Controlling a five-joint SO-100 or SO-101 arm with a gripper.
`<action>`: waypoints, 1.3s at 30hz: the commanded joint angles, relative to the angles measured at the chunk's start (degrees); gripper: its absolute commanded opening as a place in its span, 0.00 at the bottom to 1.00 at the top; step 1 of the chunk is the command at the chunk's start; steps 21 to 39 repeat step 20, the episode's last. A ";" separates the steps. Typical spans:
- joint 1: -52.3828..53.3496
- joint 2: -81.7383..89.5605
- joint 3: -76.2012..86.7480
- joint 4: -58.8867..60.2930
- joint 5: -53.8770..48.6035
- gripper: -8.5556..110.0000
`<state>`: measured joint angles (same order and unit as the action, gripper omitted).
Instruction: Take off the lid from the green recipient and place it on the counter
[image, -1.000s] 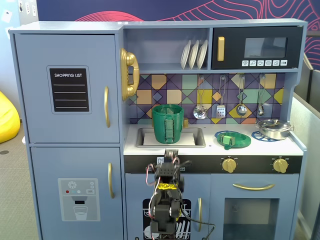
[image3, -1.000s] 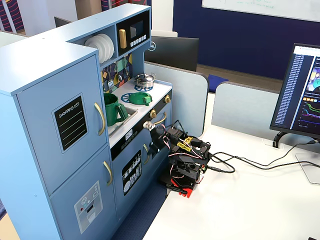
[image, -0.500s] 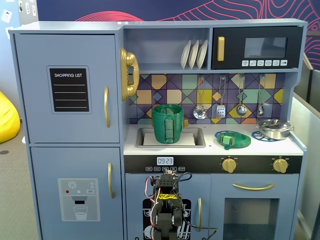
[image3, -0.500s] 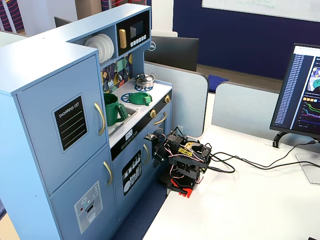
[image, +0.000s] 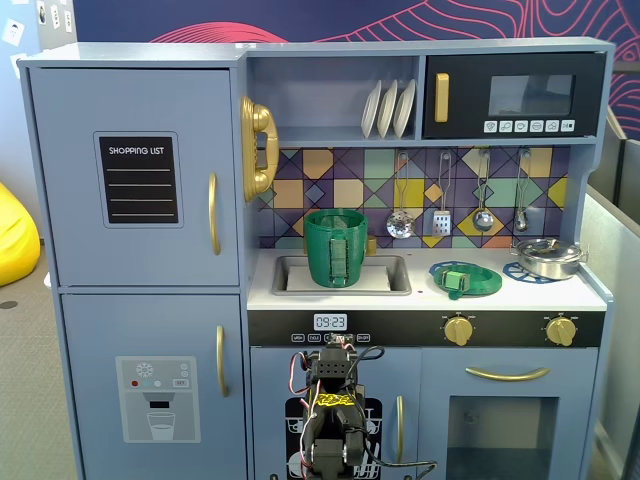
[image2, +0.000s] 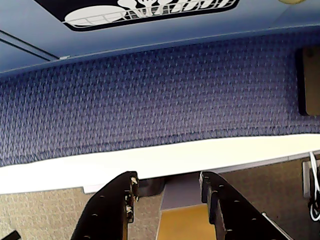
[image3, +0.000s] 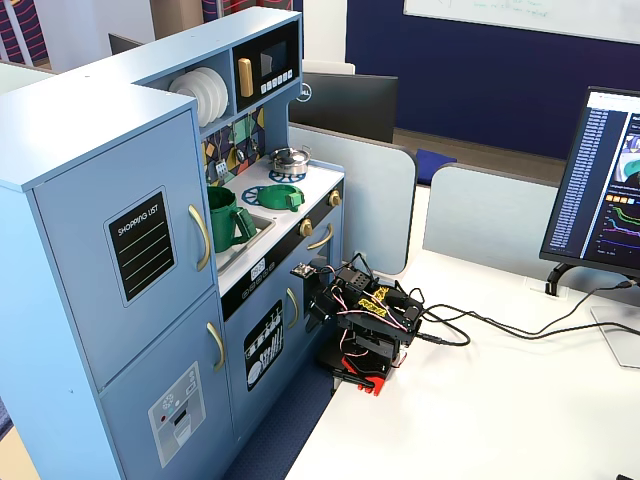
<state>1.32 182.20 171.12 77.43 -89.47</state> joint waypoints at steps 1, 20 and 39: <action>1.05 -0.18 0.53 10.37 1.14 0.14; 2.99 -0.09 0.53 10.46 1.23 0.15; 2.99 -0.09 0.53 10.46 1.23 0.15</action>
